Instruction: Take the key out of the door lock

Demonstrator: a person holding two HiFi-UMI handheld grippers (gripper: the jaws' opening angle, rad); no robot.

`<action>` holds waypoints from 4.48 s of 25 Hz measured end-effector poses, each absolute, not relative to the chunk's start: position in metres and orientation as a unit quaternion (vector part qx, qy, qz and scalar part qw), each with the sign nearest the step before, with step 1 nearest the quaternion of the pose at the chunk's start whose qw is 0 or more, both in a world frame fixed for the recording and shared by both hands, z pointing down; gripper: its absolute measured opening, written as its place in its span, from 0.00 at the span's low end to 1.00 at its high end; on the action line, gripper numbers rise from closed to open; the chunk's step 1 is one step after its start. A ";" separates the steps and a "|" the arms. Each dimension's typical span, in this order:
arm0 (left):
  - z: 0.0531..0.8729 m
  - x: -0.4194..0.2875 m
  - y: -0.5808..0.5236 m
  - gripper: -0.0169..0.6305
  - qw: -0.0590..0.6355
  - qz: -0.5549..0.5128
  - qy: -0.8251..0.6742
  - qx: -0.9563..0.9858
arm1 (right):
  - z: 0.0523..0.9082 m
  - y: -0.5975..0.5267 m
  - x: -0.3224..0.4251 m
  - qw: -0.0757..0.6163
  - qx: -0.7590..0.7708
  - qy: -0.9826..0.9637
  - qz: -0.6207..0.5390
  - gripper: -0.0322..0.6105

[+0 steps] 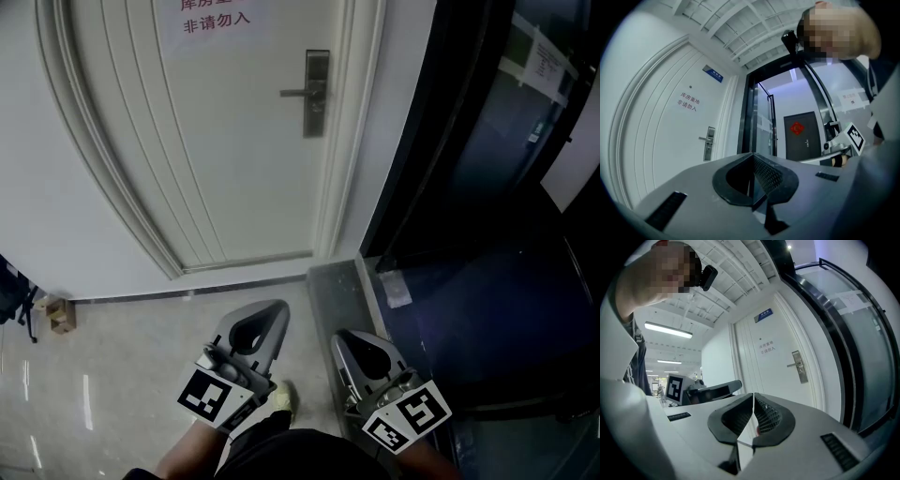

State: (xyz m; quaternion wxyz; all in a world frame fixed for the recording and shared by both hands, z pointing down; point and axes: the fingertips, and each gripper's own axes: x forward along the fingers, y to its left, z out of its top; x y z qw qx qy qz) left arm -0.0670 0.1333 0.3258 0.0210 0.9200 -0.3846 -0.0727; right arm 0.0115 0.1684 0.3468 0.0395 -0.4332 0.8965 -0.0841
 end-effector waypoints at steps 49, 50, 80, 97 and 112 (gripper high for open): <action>0.350 0.040 -0.374 0.05 -0.472 0.306 -0.480 0.673 | 0.335 -0.255 0.102 0.084 -0.396 0.907 -0.118 0.07; 0.353 0.041 -0.383 0.08 -0.474 0.315 -0.476 0.671 | 0.336 -0.260 0.104 0.085 -0.399 0.905 -0.117 0.07; 0.381 0.051 -0.493 0.04 -0.578 0.390 -0.440 0.566 | 0.355 -0.340 0.117 0.083 -0.416 0.893 -0.151 0.07; 0.383 0.050 -0.488 0.04 -0.564 0.398 -0.464 0.556 | 0.355 -0.336 0.125 0.092 -0.404 0.898 -0.150 0.07; 0.375 0.064 -0.424 0.04 -0.562 0.364 -0.453 0.589 | 0.352 -0.324 0.120 0.082 -0.398 0.904 -0.136 0.07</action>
